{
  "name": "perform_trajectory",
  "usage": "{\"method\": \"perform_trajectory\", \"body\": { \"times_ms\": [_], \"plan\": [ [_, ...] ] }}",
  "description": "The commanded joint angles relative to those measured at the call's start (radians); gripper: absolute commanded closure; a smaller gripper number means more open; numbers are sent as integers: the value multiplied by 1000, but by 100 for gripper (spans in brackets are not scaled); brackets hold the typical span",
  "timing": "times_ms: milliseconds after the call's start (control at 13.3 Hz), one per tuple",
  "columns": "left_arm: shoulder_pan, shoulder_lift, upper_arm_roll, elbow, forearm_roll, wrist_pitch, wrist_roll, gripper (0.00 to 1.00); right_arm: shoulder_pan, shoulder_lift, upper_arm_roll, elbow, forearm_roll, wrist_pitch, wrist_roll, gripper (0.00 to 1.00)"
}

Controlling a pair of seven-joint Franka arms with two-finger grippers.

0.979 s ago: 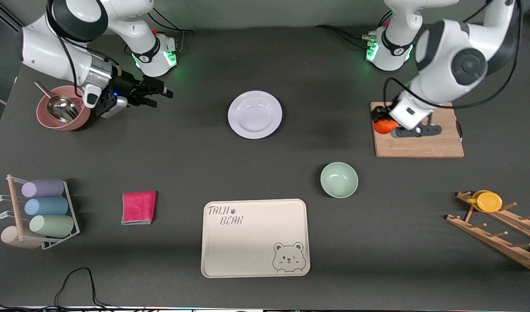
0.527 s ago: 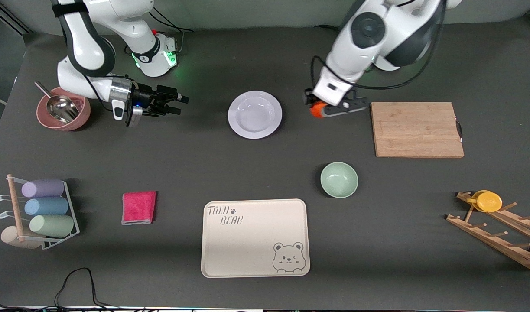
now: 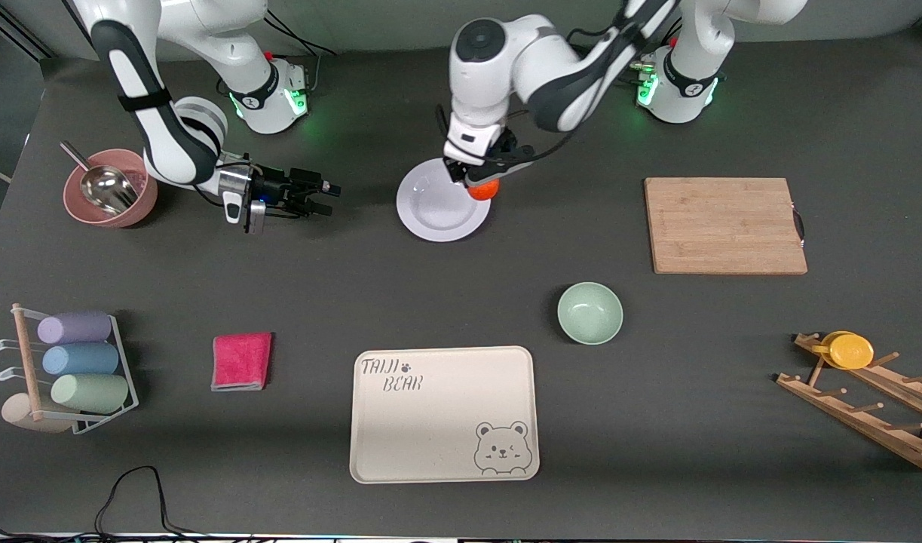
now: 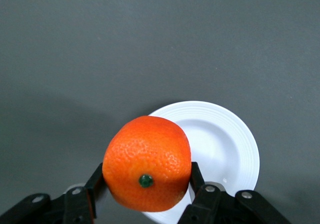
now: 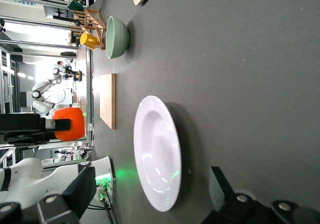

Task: Place orange and plate with both arms
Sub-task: 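Carry the orange onto the white plate while the right gripper approaches, then release the orange on the plate and withdraw the left gripper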

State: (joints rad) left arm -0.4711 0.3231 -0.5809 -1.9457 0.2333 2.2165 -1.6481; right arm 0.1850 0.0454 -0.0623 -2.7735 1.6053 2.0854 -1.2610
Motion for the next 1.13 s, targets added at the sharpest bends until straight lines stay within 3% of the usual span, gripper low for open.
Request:
{"method": "perform_trajectory", "body": {
  "times_ms": [0,151,377,603,678,753,904,979,1054],
  "plan": [
    [-61,157,13,109,113,44,-197,100,5,106,-7,8,96,-39,-154,0],
    [-72,201,15,109,162,97,-260,100,10,183,-5,12,168,-70,-237,0],
    [-99,264,24,131,188,98,-315,100,10,222,-4,22,179,-76,-264,0],
    [-118,283,32,136,253,100,-400,100,10,228,-1,26,180,-76,-264,49],
    [-127,287,32,143,253,98,-413,100,10,228,1,26,188,-76,-262,61],
    [-132,287,32,145,253,100,-421,84,13,228,2,26,194,-74,-264,67],
    [-132,287,32,143,256,100,-423,63,13,228,4,26,194,-74,-265,68],
    [-133,291,32,143,261,98,-423,46,13,228,4,26,194,-74,-265,69],
    [-133,291,32,143,262,97,-421,17,13,229,4,26,194,-74,-265,69]
  ]
}}
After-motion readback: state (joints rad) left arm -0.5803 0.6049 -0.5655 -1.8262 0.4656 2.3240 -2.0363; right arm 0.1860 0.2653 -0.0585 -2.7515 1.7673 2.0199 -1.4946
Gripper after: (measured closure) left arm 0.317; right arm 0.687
